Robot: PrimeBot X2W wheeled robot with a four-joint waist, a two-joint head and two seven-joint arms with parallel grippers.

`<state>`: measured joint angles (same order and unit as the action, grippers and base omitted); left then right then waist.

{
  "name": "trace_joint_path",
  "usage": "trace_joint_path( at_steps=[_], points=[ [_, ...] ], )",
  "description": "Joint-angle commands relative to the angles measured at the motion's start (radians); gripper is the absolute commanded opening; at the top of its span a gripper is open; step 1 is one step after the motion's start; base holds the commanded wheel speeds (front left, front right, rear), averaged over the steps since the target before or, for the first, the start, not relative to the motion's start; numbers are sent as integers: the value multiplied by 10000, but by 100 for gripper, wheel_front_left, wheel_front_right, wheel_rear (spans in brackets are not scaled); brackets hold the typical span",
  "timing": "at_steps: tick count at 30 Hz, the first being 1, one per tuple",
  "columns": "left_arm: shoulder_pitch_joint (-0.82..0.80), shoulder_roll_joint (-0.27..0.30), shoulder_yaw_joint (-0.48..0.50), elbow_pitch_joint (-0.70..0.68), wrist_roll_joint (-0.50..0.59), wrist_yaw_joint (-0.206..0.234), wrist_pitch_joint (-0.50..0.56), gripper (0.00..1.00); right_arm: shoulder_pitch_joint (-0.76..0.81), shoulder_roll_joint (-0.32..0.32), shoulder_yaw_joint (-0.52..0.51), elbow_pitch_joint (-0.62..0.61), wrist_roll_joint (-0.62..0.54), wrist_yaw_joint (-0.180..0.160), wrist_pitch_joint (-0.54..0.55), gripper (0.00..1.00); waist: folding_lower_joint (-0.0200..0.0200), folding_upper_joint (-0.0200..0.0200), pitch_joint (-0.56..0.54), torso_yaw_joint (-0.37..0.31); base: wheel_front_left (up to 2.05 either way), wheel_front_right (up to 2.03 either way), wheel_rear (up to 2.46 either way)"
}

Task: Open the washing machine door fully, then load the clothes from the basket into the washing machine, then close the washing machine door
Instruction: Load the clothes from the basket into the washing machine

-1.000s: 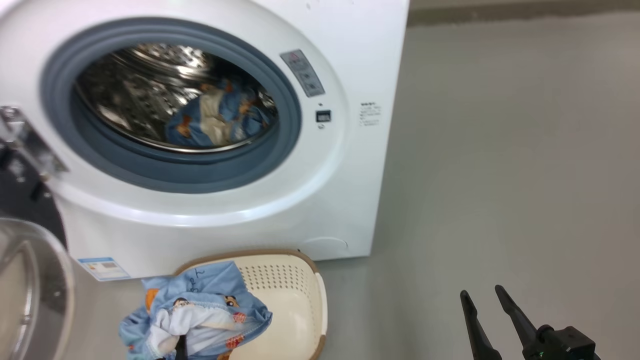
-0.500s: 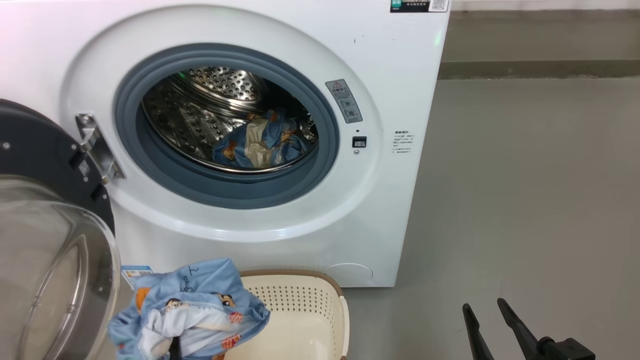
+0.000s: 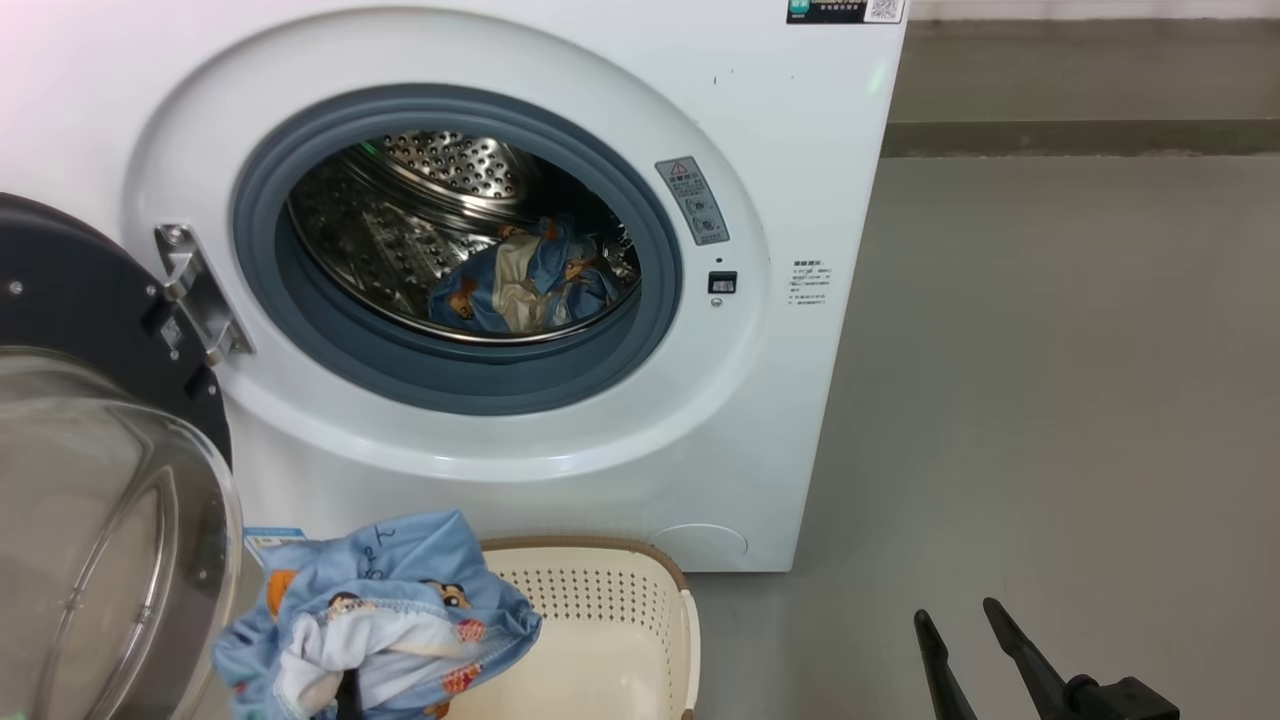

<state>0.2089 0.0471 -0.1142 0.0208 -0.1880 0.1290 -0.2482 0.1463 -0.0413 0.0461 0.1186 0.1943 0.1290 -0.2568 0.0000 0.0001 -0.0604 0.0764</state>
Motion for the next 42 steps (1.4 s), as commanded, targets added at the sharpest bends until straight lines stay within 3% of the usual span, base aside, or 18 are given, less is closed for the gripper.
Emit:
trace_joint_path(
  at_steps=[1,10,19,28,34,42],
  points=[
    [-368,32,344,-332,60,55,-135,0,-145,-89,253,-226,56,17,-49,100,0,-1,52,-32,0,0,0],
    [-1809,32,100,236,23,-231,-135,0,-372,-89,471,-295,285,17,-49,100,0,-1,619,-635,0,0,0],
    [-4356,303,749,1829,-125,-483,-135,0,-1209,-89,1171,-668,773,17,-49,100,0,-1,2438,-2191,0,0,0],
    [-7168,1380,1660,3314,-216,-865,-135,0,-1855,-89,1969,-894,1289,17,-49,100,0,-1,4247,-3746,0,0,0],
    [-8952,2553,2107,4888,14,-1065,-135,0,-2067,-89,2368,-1046,1727,17,-49,100,0,-1,5128,-4676,0,0,0],
    [-10991,3952,2213,6719,409,-1306,-135,0,-2042,-89,2761,-1202,1880,17,-49,100,0,-1,6153,-5391,0,0,0]
  ],
)
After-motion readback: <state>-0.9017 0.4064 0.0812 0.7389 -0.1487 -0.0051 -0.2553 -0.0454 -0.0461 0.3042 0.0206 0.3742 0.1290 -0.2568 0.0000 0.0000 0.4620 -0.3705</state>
